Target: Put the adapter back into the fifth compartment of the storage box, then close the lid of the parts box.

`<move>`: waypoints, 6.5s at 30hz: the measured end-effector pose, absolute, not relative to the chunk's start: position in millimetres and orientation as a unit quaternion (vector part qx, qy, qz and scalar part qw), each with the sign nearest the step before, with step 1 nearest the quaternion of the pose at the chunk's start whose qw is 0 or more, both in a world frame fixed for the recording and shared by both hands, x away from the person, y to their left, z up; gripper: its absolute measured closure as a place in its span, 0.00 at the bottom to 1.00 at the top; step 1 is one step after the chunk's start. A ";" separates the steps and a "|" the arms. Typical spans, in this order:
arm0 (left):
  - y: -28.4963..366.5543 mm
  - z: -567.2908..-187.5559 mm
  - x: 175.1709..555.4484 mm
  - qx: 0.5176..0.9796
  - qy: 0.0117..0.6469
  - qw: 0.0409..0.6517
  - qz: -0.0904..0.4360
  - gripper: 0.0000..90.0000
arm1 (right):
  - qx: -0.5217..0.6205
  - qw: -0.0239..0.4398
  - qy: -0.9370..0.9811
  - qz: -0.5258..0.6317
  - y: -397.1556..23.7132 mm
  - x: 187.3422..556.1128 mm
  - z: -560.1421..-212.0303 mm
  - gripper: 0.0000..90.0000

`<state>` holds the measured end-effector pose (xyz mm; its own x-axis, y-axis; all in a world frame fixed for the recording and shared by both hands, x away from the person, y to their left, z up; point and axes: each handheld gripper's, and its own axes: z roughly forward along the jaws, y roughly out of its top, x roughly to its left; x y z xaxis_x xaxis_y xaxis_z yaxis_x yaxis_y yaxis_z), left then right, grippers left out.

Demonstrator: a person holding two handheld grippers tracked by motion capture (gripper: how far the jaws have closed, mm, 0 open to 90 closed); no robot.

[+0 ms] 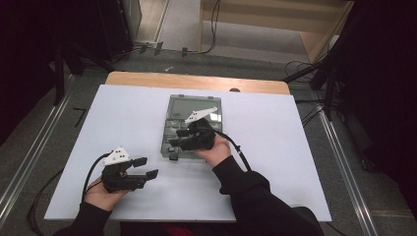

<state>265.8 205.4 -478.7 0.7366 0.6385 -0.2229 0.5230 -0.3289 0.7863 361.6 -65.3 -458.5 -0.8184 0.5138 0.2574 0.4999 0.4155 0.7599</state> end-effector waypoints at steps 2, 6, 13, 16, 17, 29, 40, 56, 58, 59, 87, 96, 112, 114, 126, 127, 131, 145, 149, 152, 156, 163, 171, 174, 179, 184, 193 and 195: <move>203.9 -478.6 267.8 0.813 0.355 0.457 0.063 0.37 | 0.304 0.010 0.839 0.450 -69.6 360.1 -458.1 0.52; 199.0 -477.9 272.6 0.817 0.349 0.454 0.065 0.37 | 0.307 0.015 0.837 0.453 -78.4 357.3 -457.6 0.51; 187.8 -477.0 281.6 0.822 0.343 0.450 0.063 0.37 | 0.317 0.029 0.832 0.455 -92.9 353.6 -457.3 0.49; 183.4 -475.7 286.4 0.822 0.341 0.452 0.062 0.37 | 0.323 0.034 0.829 0.455 -99.5 351.9 -458.2 0.49; 182.2 -475.4 288.1 0.821 0.341 0.453 0.061 0.37 | 0.325 0.035 0.828 0.456 -101.7 351.5 -458.4 0.49; 171.8 -472.9 304.9 0.814 0.341 0.466 0.066 0.37 | 0.350 0.045 0.816 0.458 -127.4 347.1 -460.6 0.48; 161.6 -472.8 312.5 0.817 0.331 0.466 0.073 0.37 | 0.371 0.056 0.807 0.456 -144.0 343.5 -463.6 0.48; 152.9 -473.5 326.6 0.814 0.349 0.458 0.083 0.37 | 0.390 0.077 0.797 0.455 -162.3 345.0 -465.5 0.46; 152.3 -473.1 330.7 0.813 0.354 0.456 0.081 0.35 | 0.391 0.079 0.797 0.454 -164.0 345.2 -465.8 0.46; 152.0 -472.7 332.7 0.810 0.358 0.457 0.081 0.32 | 0.393 0.078 0.795 0.455 -165.1 345.5 -466.0 0.46; 142.4 -462.8 369.3 0.806 0.376 0.449 0.090 0.29 | 0.424 0.094 0.778 0.455 -188.5 367.2 -460.6 0.42; 139.4 -459.7 383.9 0.805 0.386 0.441 0.090 0.29 | 0.428 0.089 0.782 0.445 -189.0 375.3 -460.1 0.40; 132.0 -455.4 404.5 0.802 0.395 0.437 0.097 0.29 | 0.434 0.089 0.778 0.445 -191.1 384.9 -455.9 0.38; 132.3 -455.2 408.4 0.801 0.401 0.433 0.100 0.29 | 0.436 0.091 0.778 0.444 -191.1 387.7 -455.1 0.38; 130.2 -456.4 429.6 0.792 0.418 0.430 0.114 0.29 | 0.455 0.100 0.768 0.440 -191.7 407.1 -457.8 0.38; 129.9 -456.1 431.5 0.792 0.421 0.427 0.115 0.29 | 0.457 0.098 0.769 0.437 -191.3 408.7 -458.3 0.38; 129.2 -456.4 437.7 0.790 0.421 0.429 0.118 0.29 | 0.464 0.101 0.768 0.430 -189.7 414.6 -462.6 0.38; 126.1 -463.4 455.0 0.784 0.436 0.419 0.142 0.30 | 0.492 0.115 0.757 0.414 -182.2 433.6 -466.3 0.38; 121.9 -468.7 459.3 0.778 0.444 0.419 0.147 0.30 | 0.500 0.124 0.754 0.408 -180.0 438.6 -469.1 0.38; 119.1 -472.2 461.1 0.776 0.445 0.418 0.157 0.30 | 0.508 0.126 0.748 0.408 -179.3 441.5 -471.8 0.38; 118.7 -475.0 462.6 0.772 0.449 0.417 0.167 0.30 | 0.517 0.132 0.742 0.406 -177.8 445.0 -475.9 0.38; 119.4 -478.4 464.9 0.764 0.454 0.423 0.178 0.30 | 0.524 0.139 0.739 0.400 -175.0 449.8 -482.5 0.38; 122.2 -483.4 468.1 0.759 0.466 0.423 0.167 0.30 | 0.533 0.146 0.731 0.400 -174.2 452.5 -487.7 0.38; 122.3 -485.3 468.9 0.758 0.467 0.423 0.168 0.30 | 0.535 0.145 0.731 0.397 -173.4 452.9 -489.7 0.38; 122.6 -487.0 469.7 0.759 0.467 0.420 0.171 0.29 | 0.537 0.144 0.730 0.398 -172.6 454.4 -493.1 0.38; 122.4 -489.3 470.3 0.761 0.464 0.420 0.172 0.30 | 0.538 0.139 0.733 0.393 -169.7 454.9 -496.6 0.38; 121.9 -492.7 471.5 0.761 0.466 0.417 0.170 0.29 | 0.539 0.135 0.733 0.392 -167.6 456.1 -500.1 0.38; 121.4 -493.5 471.6 0.762 0.466 0.416 0.170 0.30 | 0.540 0.134 0.733 0.391 -167.2 456.2 -501.0 0.38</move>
